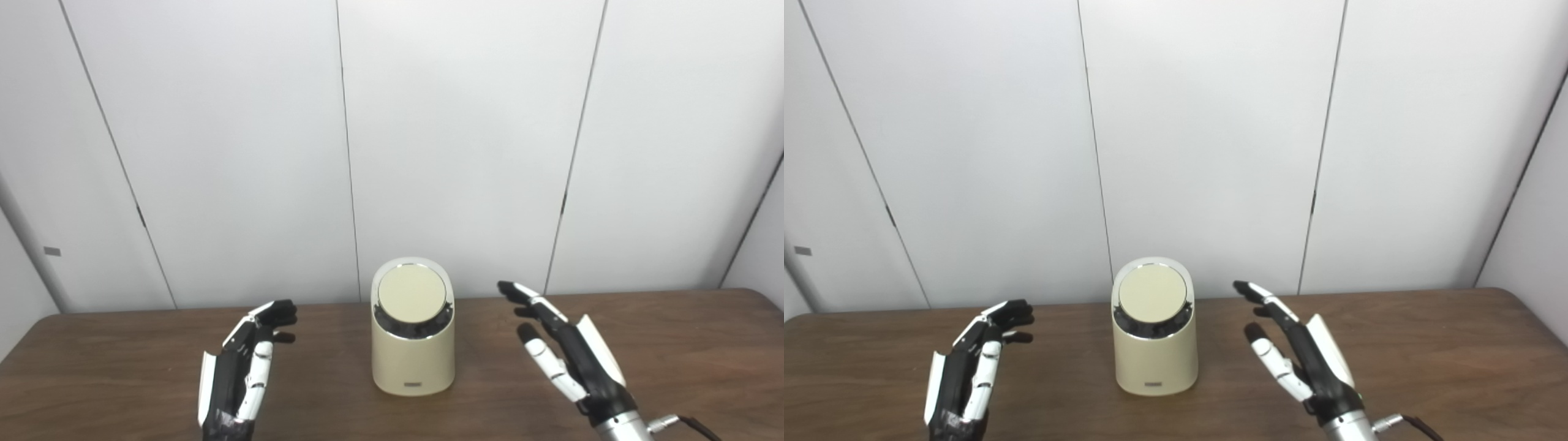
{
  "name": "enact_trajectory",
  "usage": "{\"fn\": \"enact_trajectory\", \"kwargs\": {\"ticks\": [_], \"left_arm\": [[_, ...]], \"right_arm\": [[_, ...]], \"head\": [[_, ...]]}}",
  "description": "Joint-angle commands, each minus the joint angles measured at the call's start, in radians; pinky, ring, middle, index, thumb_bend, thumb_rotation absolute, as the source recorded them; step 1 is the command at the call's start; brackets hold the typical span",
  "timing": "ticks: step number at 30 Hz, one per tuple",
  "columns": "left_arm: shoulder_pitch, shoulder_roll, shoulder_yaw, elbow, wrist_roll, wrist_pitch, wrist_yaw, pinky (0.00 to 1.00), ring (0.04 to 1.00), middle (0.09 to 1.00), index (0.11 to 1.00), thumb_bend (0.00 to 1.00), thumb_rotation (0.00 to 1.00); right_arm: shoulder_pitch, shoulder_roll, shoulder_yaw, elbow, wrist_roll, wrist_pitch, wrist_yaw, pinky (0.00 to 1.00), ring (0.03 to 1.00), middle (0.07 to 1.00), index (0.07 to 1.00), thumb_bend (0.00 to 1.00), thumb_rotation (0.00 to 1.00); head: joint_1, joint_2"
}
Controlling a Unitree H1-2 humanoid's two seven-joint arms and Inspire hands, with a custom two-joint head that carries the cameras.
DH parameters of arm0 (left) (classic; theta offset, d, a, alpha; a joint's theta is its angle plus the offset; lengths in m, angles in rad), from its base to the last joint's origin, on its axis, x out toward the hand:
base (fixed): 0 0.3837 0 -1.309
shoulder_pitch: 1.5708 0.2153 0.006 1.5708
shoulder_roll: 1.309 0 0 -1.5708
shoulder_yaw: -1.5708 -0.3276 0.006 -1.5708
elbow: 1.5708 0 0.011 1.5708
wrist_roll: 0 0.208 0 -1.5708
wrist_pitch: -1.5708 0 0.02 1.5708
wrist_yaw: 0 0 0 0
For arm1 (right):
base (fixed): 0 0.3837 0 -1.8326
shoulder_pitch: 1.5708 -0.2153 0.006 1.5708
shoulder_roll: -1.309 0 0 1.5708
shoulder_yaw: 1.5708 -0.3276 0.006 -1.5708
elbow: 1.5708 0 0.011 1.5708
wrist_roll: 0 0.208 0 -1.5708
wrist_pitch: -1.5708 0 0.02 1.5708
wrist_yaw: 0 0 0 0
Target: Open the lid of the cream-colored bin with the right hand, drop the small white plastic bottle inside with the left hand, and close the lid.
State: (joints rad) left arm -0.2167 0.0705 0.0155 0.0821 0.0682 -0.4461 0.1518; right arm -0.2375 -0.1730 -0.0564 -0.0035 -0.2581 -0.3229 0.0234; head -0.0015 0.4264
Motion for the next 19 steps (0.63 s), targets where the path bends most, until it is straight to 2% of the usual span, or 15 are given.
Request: {"fn": "enact_trajectory", "kwargs": {"ticks": [1, 4, 7, 10, 12, 15, 16, 19], "left_arm": [[-0.015, 0.005, 0.001, -0.039, -0.001, -0.024, 0.004, 0.61, 0.713, 0.729, 0.723, 0.20, 0.73], [-0.008, 0.007, 0.003, -0.054, 0.002, -0.024, 0.007, 0.61, 0.714, 0.732, 0.728, 0.19, 0.72], [-0.002, 0.006, 0.010, -0.067, -0.004, -0.024, 0.012, 0.61, 0.705, 0.724, 0.726, 0.19, 0.72], [0.004, 0.008, 0.015, -0.076, -0.028, -0.024, -0.001, 0.61, 0.707, 0.726, 0.727, 0.20, 0.69], [0.007, 0.009, 0.021, -0.079, -0.043, -0.024, -0.009, 0.61, 0.705, 0.723, 0.721, 0.19, 0.65], [0.009, 0.007, 0.030, -0.081, -0.048, -0.024, -0.014, 0.61, 0.703, 0.722, 0.722, 0.20, 0.64], [0.009, 0.007, 0.032, -0.079, -0.048, -0.024, -0.015, 0.60, 0.700, 0.720, 0.721, 0.20, 0.64], [0.011, 0.009, 0.033, -0.068, -0.054, -0.024, -0.028, 0.61, 0.701, 0.721, 0.721, 0.19, 0.64]], "right_arm": [[-0.006, 0.007, -0.020, 0.008, 0.063, -0.072, -0.037, 0.83, 0.860, 0.859, 0.845, 0.25, 0.97], [0.012, 0.013, -0.025, 0.030, 0.125, -0.094, -0.039, 0.85, 0.869, 0.872, 0.853, 0.24, 0.96], [0.024, 0.018, -0.024, 0.046, 0.157, -0.119, -0.044, 0.83, 0.854, 0.868, 0.857, 0.21, 0.86], [0.035, 0.023, -0.024, 0.053, 0.163, -0.130, -0.050, 0.84, 0.856, 0.873, 0.866, 0.17, 0.82], [0.041, 0.029, -0.024, 0.052, 0.168, -0.130, -0.054, 0.83, 0.854, 0.872, 0.869, 0.09, 0.71], [0.045, 0.027, -0.023, 0.064, 0.179, -0.141, -0.055, 0.83, 0.852, 0.871, 0.872, 0.06, 0.63], [0.044, 0.026, -0.023, 0.068, 0.184, -0.143, -0.055, 0.83, 0.852, 0.872, 0.872, 0.08, 0.62], [0.047, 0.032, -0.027, 0.067, 0.200, -0.138, -0.055, 0.82, 0.854, 0.869, 0.863, 0.11, 0.69]], "head": [[0.003, 0.000], [0.001, 0.002], [0.001, 0.000], [-0.003, -0.009], [-0.009, -0.011], [-0.010, -0.011], [-0.010, -0.020], [-0.010, -0.037]]}}
